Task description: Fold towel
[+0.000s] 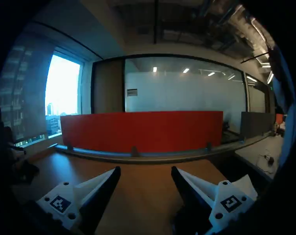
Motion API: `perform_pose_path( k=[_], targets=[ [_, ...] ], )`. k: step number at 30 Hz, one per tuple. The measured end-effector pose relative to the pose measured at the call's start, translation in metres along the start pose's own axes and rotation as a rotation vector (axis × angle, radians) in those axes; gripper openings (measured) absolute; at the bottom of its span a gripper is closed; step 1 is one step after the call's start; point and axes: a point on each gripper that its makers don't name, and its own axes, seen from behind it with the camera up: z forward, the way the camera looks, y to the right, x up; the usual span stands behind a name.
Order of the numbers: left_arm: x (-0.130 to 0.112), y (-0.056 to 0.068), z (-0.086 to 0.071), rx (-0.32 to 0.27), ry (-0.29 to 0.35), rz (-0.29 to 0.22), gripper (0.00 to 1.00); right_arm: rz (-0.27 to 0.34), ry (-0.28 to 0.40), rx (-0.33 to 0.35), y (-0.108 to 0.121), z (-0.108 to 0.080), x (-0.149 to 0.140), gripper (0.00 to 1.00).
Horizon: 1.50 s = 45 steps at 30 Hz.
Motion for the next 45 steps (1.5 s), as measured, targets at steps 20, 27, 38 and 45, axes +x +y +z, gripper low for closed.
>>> perform_pose_path(
  k=[20,27,38,45],
  targets=[
    [-0.029,-0.013,0.005,0.012,0.066,-0.041,0.79,-0.008,0.027,-0.022,-0.023,-0.005,-0.040,1.00],
    [-0.055,-0.010,0.013,0.013,0.096,-0.046,0.79,-0.010,0.054,-0.023,-0.025,-0.002,-0.064,1.00],
    [-0.096,-0.005,0.022,0.012,0.134,-0.030,0.79,-0.014,0.072,-0.028,-0.029,0.000,-0.099,1.00],
    [-0.108,-0.007,0.024,0.031,0.158,-0.016,0.79,0.011,0.068,-0.029,-0.030,-0.002,-0.109,1.00]
  ],
)
